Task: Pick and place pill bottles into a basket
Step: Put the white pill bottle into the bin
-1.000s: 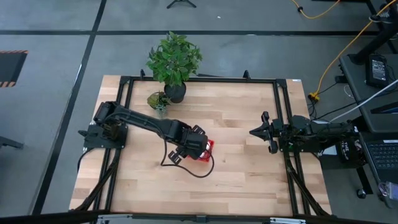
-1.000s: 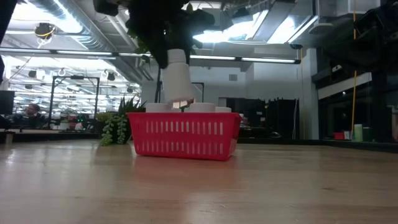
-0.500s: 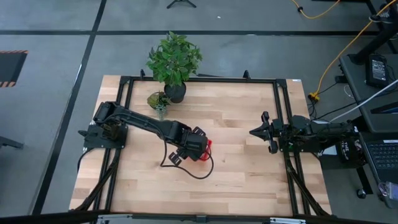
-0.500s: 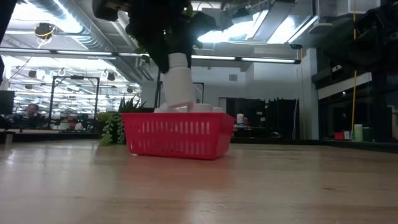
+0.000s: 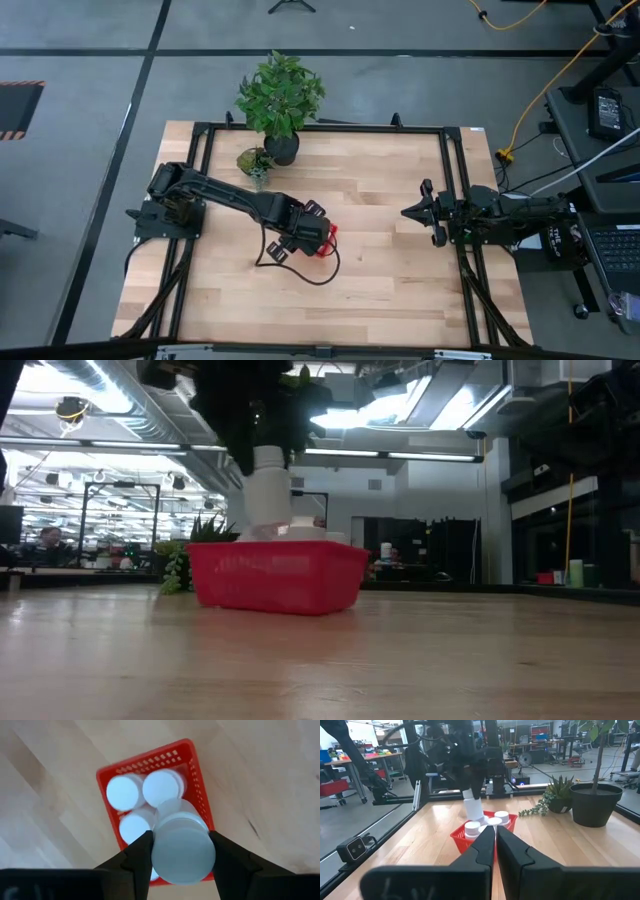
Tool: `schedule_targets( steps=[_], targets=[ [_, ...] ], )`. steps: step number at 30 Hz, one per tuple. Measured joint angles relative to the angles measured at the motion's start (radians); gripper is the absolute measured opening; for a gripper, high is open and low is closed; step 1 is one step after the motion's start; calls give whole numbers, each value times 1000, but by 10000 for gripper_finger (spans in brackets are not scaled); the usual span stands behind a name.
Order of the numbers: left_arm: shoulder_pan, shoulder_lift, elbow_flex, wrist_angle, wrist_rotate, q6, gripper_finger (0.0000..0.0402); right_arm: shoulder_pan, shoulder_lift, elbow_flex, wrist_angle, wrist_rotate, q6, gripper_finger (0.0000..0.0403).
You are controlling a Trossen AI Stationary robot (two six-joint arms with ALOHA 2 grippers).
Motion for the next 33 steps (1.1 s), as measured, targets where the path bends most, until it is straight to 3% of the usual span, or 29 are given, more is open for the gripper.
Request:
schedule_targets(
  steps=[17, 27, 33],
  targets=[
    [-19, -129, 0, -40, -54, -157, 157, 0, 0, 0, 0, 0, 0, 22],
    [-204, -134, -2, -57, -1, -323, 157, 0, 0, 0, 0, 0, 0, 22],
    [-321, -120, -125, 25, 22, -474, 157, 0, 0, 0, 0, 0, 0, 22]
  ],
)
